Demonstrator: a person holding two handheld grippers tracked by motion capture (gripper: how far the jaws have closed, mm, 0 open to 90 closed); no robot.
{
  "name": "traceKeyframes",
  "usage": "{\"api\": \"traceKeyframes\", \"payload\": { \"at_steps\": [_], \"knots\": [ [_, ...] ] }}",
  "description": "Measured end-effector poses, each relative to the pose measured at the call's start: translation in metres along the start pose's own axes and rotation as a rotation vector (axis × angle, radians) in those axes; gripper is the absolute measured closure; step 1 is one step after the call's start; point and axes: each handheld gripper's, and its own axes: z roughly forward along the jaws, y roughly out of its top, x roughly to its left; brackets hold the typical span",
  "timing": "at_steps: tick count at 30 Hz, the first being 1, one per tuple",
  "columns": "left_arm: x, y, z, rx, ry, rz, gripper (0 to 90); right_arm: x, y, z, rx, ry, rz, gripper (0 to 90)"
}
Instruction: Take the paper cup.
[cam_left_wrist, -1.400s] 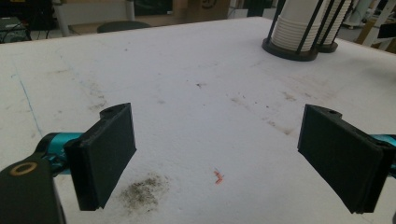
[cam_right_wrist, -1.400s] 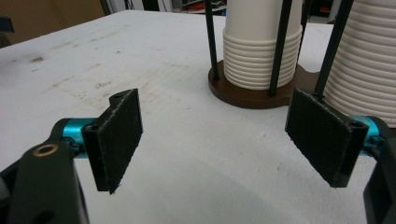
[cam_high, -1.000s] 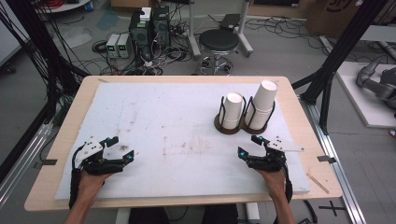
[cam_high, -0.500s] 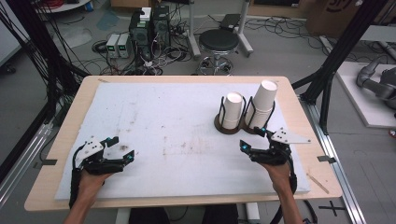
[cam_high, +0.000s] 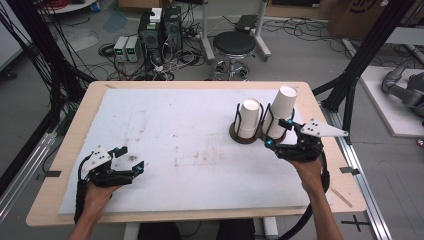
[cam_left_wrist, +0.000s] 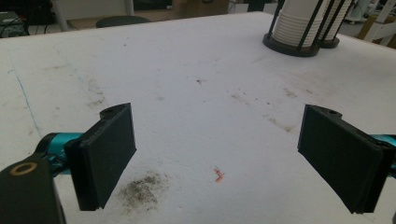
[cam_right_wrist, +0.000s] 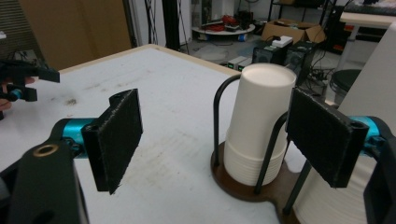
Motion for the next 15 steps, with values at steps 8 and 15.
{"api": "traceKeyframes", "payload": {
  "at_steps": [8, 15],
  "knots": [
    [0.000, 0.000, 0.000, 0.000, -0.002, -0.005, 11.1, -0.016, 0.030, -0.004, -0.001, -0.004, -0.014, 19.3],
    [0.000, 0.000, 0.000, 0.002, 0.000, -0.011, 11.1, -0.033, 0.056, -0.009, 0.016, -0.018, -0.030, 19.3]
  ]
}}
